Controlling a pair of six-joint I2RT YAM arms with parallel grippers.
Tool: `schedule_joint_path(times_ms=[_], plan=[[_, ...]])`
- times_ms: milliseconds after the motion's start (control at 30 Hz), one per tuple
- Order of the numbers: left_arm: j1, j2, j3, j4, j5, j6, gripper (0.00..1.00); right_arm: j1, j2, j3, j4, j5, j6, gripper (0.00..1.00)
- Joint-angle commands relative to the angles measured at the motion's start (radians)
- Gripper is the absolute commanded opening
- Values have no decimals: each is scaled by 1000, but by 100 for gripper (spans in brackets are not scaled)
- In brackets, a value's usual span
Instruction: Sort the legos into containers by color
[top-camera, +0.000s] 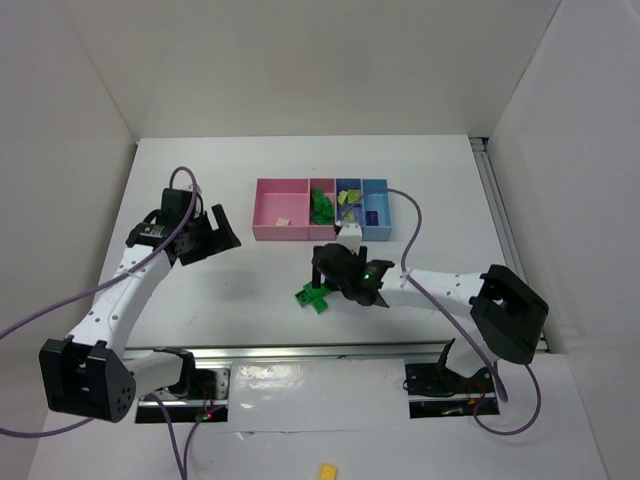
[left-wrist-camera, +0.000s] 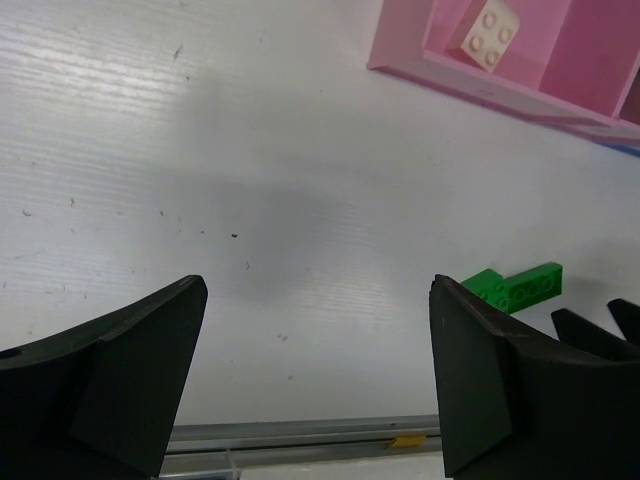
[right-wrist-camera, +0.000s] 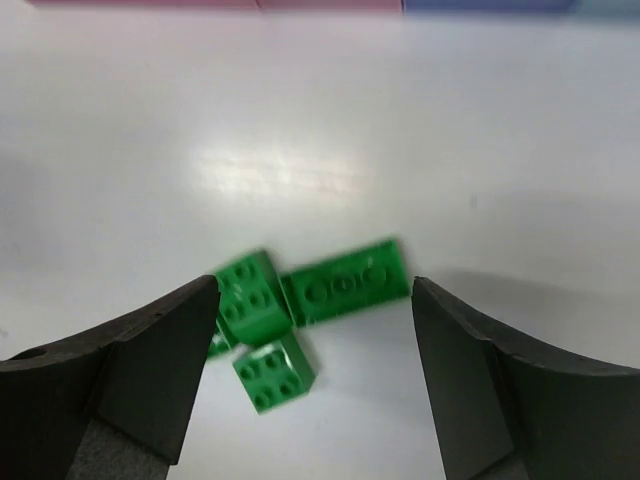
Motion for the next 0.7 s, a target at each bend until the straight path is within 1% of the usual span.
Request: schedule_joint_path(times_ms=[0,100,233,467,500,667], plan=[[6,-22,-28,19,5,26,95,47,-38,-90,-26,54,316,84],[6,-22,-28,19,14,35,95,56,-47,-130,31,9,392,84],[6,-33,-37,19,-6,36,95,56,8,-139,77,-17,441,84],[-3,-33,-37,19,4,36,95,56,149,-24,56,24,418,84],[-3,-33,-37,19,4,36,95,47,173,-1,56,24,418,83],[-3,-33,-37,19,4,36,95,47,211,60,36,67,384,82]])
